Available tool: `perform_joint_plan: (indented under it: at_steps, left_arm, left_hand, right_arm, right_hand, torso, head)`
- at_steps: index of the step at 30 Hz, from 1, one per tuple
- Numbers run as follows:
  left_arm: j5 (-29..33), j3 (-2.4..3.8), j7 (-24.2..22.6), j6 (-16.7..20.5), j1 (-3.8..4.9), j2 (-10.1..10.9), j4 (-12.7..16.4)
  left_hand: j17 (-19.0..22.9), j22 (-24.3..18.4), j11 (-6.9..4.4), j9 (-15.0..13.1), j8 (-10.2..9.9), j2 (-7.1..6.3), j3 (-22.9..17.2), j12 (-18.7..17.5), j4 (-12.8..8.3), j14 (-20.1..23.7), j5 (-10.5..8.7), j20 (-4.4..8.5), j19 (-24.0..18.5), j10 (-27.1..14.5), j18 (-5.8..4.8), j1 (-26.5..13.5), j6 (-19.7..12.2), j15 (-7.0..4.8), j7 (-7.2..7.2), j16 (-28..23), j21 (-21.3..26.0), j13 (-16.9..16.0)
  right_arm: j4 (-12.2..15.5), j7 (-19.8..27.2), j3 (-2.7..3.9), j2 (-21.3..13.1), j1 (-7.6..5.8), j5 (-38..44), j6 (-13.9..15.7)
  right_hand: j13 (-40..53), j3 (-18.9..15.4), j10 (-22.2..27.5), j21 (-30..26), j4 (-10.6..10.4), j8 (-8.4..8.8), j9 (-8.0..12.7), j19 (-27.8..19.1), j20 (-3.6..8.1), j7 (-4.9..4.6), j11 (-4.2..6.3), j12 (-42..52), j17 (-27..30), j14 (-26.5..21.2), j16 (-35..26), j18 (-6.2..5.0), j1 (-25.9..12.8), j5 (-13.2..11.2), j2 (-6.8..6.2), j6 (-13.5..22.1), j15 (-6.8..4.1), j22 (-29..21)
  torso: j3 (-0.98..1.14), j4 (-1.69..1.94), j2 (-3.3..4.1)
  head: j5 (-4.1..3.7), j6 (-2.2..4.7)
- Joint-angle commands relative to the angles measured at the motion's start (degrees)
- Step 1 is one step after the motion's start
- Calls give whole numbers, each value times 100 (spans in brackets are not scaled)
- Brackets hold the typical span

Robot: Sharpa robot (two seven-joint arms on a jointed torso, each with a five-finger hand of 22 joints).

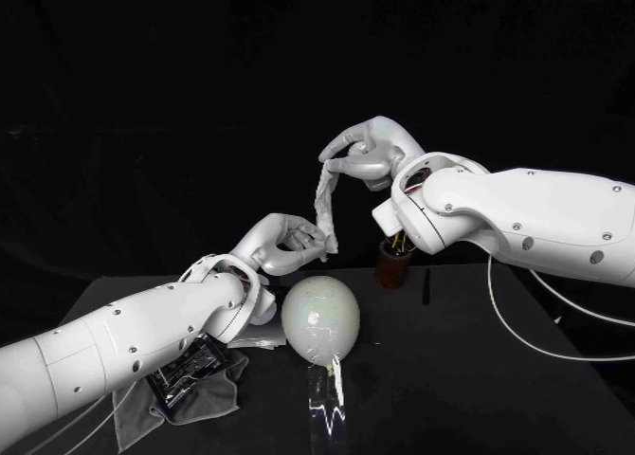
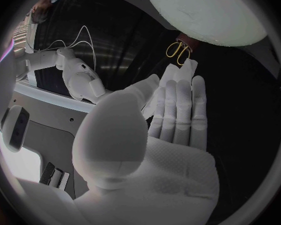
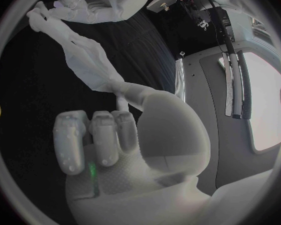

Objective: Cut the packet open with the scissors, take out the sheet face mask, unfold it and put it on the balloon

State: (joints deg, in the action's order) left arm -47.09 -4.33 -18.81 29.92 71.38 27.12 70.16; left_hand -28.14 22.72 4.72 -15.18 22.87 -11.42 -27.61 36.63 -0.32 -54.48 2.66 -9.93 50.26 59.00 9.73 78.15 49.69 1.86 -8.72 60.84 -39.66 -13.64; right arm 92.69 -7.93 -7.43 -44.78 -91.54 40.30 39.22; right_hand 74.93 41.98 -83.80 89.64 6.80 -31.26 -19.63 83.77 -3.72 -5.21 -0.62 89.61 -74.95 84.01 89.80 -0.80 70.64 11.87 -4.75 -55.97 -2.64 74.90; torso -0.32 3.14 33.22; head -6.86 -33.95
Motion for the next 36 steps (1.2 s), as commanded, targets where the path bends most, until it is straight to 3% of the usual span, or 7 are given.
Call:
perform_joint_plan:
  at_steps: [1,6,14,36]
  left_arm:
    - [-7,10,81,-42,4,-24,-24]
    - [54,15,103,64,4,-27,-56]
    - [242,27,-19,364,4,-34,-68]
    - [300,30,172,402,4,-144,-125]
  left_hand:
    - [11,11,11,40,-71,-33,-18,-30,16,-22,10,6,-46,43,55,-54,-81,-5,-33,23,-37,15]
    - [22,13,54,63,-95,-59,0,-51,12,-21,9,1,-54,32,56,-47,-63,29,-82,24,-42,26]
    - [43,31,96,16,52,-16,7,-53,-27,-20,10,1,-60,22,59,46,127,63,-143,27,-76,29]
    - [87,35,148,-98,251,-104,219,-18,-6,-41,9,-17,-85,-34,59,-17,-135,108,-191,40,-91,14]
  right_arm:
    - [13,99,4,11,1,-15,2]
    - [29,108,4,4,2,-40,-1]
    - [67,117,4,-25,2,-53,-4]
    - [76,153,4,-6,2,-119,-23]
  right_hand:
    - [1507,16,-620,36,25,-26,-5,623,26,4,-2,39,-1505,599,20,80,-62,-39,3,-33,-23,1510]
    - [1507,17,-620,36,25,-26,-5,623,26,4,-2,39,-1505,599,20,80,-62,-39,4,-33,-23,1510]
    - [1507,17,-620,36,26,-27,-5,623,27,4,-2,39,-1505,599,20,80,-63,-40,4,-33,-23,1510]
    - [1507,18,-620,36,28,-30,-4,623,27,4,-1,39,-1505,599,20,80,-68,-29,9,-32,-24,1510]
  torso:
    - [0,-2,6]
    - [1,1,3]
    - [-1,-3,1]
    - [0,-1,-1]
  head:
    - [4,22]
    - [-1,21]
    - [3,20]
    - [10,47]
